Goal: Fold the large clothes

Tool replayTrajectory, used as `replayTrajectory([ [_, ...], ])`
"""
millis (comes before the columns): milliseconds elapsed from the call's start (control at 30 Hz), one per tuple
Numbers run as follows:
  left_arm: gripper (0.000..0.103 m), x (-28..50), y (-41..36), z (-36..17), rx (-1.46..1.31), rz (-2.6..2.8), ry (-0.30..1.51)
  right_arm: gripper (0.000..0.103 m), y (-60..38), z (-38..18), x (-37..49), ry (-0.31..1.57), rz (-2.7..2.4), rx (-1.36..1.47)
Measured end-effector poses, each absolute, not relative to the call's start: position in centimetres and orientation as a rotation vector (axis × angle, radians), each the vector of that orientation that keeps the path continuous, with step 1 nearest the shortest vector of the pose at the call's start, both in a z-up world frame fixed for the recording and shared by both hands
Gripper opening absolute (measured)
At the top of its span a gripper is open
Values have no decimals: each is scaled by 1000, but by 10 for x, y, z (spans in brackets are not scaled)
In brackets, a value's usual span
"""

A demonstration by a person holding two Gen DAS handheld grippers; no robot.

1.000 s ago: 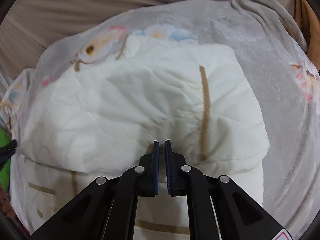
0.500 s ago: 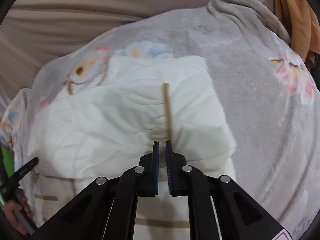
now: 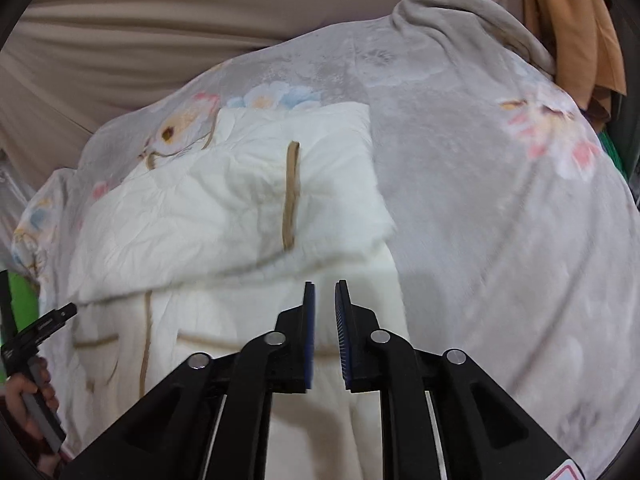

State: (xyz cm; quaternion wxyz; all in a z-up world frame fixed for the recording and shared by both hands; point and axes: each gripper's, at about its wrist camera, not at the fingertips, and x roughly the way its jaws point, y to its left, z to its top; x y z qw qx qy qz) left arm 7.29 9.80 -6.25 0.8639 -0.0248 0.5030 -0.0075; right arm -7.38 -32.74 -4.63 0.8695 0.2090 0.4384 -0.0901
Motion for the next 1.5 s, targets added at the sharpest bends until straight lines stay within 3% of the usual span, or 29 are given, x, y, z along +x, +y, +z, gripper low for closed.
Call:
replayTrajectory([
  [67,79,46,117,-59,-99,-47,1077,41,-329,-48,-111,934,-155,475],
  [167,85,6,144,-62,-145,-71,1124,53,-324,-62,-173,1002,-127,509],
  [367,85,-68,200,-98,-307,-51,1335,54,-319,-115,-261,1153,-171,643],
  [533,84,-88,206,-117,-468,-97,1381,61,-314,-122,-268,1097,-128,725],
  [633,67,-86,195,-120,-494,-138,1380,61,-310,-126,-251,1071,-112,761],
  [700,45,-85,187,-117,-513,-178,1365,51,-309,-128,-243,1070,-130,772],
  [767,19,-83,183,-111,-502,-185,1355,10,-308,-126,-238,1063,-138,775],
  [967,9,-109,184,-52,-470,-281,1255,5,-306,-77,-269,935,-84,757],
  [1200,8,-144,195,34,-485,-316,1155,5,-303,-4,-301,922,-9,669],
  [1367,8,-78,177,107,-450,-385,901,5,-326,65,-241,655,33,638],
  [1500,9,3,147,120,-376,-391,798,5,-345,73,-157,529,23,617],
])
